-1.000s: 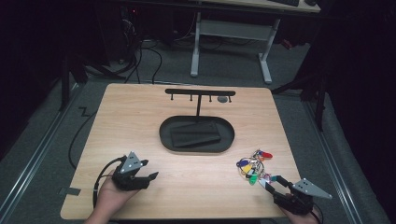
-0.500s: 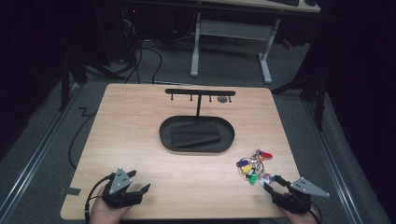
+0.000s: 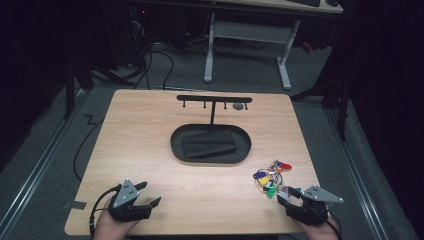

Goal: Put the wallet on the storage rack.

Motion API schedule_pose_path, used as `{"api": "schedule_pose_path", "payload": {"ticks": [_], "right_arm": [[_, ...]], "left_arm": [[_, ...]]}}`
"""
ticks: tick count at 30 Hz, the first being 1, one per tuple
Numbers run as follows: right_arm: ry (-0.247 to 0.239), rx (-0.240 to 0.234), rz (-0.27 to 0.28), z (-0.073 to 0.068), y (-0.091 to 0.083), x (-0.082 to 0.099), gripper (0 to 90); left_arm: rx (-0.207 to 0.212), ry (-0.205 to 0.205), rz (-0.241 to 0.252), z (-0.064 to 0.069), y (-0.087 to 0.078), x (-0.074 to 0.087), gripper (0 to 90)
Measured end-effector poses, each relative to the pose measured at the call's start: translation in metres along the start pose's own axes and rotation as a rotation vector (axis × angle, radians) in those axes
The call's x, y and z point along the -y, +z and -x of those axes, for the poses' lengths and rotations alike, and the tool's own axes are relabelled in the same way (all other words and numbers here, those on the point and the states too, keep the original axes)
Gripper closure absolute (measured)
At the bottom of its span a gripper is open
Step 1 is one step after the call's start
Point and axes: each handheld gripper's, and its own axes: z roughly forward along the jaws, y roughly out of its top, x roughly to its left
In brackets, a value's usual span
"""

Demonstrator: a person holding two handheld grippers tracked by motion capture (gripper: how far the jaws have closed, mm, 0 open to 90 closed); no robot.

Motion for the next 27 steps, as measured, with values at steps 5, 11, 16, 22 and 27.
{"api": "schedule_pose_path", "payload": {"ticks": [5, 11, 16, 22, 27], "right_arm": [[-0.058, 0.004, -0.093, -0.009, 0.008, -0.018, 42.8], [-0.117, 0.009, -0.19, -0.015, 0.021, -0.04, 41.9], [-0.159, -0.002, -0.254, -0.022, 0.032, -0.058, 41.9], [-0.211, -0.022, -0.367, -0.028, 0.048, -0.075, 41.8], [-0.229, -0.038, -0.454, -0.028, 0.063, -0.081, 42.4]], "left_arm": [[0.014, 0.039, -0.031, 0.004, 0.004, 0.002, 28.5], [0.0, 0.054, -0.029, 0.005, -0.004, 0.005, 28.6], [-0.003, 0.05, -0.022, 0.005, -0.008, 0.006, 28.6], [-0.003, 0.054, -0.025, 0.006, -0.006, 0.005, 28.2], [-0.001, 0.045, -0.026, 0.004, -0.007, 0.007, 28.1]]}}
